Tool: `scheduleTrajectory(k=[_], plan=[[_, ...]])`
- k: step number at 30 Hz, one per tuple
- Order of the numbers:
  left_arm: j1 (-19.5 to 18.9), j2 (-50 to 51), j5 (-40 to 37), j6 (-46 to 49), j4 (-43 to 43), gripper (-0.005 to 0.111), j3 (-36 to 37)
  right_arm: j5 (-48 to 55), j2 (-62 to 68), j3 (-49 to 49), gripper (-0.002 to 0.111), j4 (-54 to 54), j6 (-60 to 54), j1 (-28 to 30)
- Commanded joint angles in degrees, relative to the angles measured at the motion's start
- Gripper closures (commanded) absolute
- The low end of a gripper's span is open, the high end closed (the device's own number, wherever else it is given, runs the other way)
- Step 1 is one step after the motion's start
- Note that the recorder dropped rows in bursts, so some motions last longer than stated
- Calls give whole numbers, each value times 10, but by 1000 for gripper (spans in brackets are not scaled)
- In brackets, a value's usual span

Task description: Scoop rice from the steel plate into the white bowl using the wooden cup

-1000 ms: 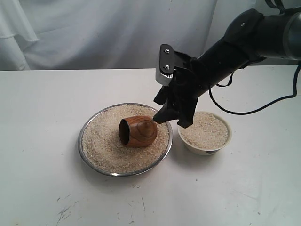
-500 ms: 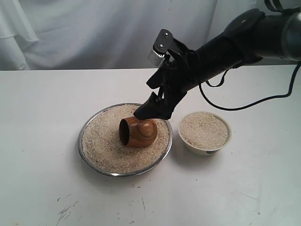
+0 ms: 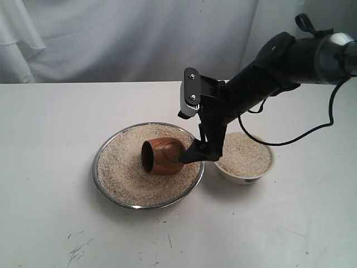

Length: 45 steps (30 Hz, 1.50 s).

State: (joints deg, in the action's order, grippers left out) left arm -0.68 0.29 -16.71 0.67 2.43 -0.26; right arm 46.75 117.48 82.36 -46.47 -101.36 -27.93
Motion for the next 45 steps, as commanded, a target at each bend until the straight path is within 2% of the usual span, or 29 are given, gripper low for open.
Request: scheduleTrajectory(k=[1, 6, 14, 45], plan=[[1, -3, 4, -2, 0, 107, 3, 2, 8, 5, 5, -5, -32, -2], [1, -3, 4, -2, 0, 107, 3, 1, 52, 27, 5, -7, -53, -30], [1, -3, 4, -2, 0, 107, 3, 1, 85, 66, 5, -8, -47, -35], [1, -3, 4, -2, 0, 107, 3, 0, 102, 65, 5, -15, -11, -40]])
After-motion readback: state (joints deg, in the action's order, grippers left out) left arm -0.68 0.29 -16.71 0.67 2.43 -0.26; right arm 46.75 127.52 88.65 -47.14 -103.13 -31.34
